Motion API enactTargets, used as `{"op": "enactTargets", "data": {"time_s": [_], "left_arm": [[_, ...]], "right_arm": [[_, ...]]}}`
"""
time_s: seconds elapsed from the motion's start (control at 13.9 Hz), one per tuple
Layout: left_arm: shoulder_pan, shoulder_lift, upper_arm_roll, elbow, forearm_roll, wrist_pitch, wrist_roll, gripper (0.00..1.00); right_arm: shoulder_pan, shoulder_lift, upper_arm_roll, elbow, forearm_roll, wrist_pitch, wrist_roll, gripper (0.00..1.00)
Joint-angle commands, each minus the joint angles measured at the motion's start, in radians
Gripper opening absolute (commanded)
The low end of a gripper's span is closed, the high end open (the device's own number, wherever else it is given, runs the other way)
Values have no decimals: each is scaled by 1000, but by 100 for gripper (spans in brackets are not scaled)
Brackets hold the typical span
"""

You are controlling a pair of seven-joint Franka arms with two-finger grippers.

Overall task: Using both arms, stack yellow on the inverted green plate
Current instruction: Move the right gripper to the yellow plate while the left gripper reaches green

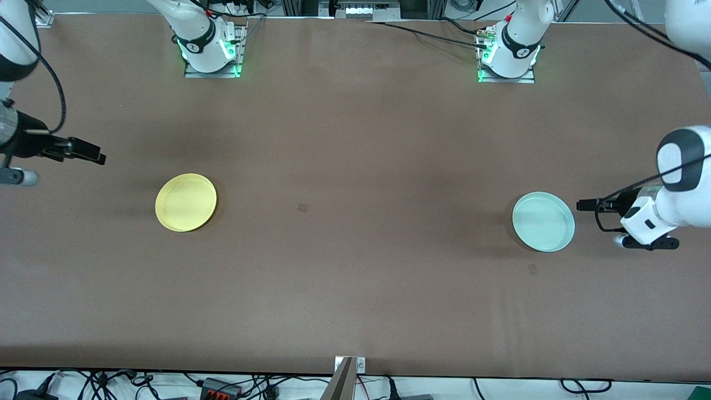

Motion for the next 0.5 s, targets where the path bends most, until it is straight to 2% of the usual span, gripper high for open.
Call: {"op": "enactTargets", "data": {"time_s": [0.0,0.29,0.43], "left_arm": [[43,70,-14,-3,-80,71,120,100],[72,161,-14,-3,-186,163,266,100],[83,167,-14,-5,-188,171,271,95]], "right_arm": [[4,114,5,6,13,-3,-23,100],[-16,259,-5,9,-7,50,-22,100],[-49,312,-7,9,-8,81,-22,100]]}}
